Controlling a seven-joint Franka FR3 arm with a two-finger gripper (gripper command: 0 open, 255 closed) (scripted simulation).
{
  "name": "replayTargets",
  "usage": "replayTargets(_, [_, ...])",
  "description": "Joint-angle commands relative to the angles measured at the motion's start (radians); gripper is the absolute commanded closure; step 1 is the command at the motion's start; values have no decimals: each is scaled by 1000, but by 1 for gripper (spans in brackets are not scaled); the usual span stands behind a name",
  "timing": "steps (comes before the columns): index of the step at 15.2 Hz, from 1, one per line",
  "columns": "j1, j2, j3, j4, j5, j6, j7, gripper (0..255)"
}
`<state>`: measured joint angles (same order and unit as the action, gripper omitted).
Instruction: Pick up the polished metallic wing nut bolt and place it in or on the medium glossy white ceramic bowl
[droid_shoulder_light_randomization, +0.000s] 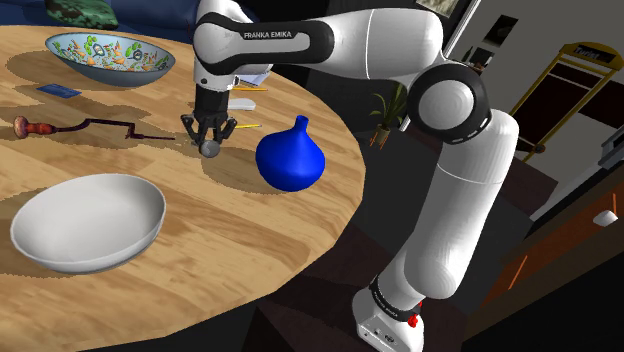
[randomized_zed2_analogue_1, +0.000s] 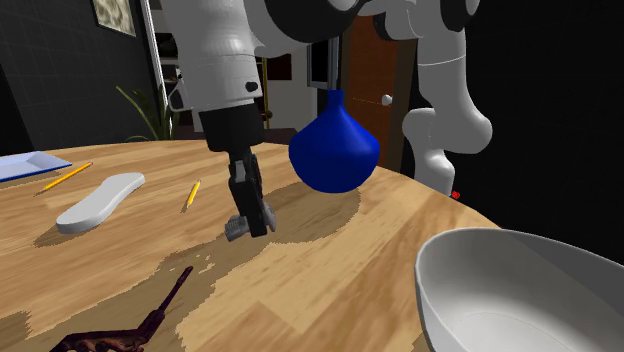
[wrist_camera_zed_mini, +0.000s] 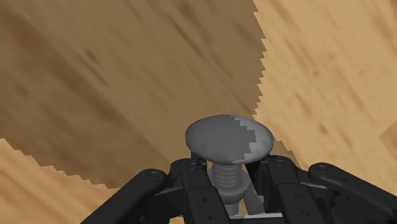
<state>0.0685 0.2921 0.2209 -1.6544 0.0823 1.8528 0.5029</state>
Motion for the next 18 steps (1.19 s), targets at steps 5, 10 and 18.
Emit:
replayTargets(5, [0, -11, 1, 59, 1, -69, 7, 255])
replayTargets(10, [0, -17, 2, 119, 1, -134, 13, 255])
replayTargets(18, [3, -12, 3, 233, -1, -243, 26, 255])
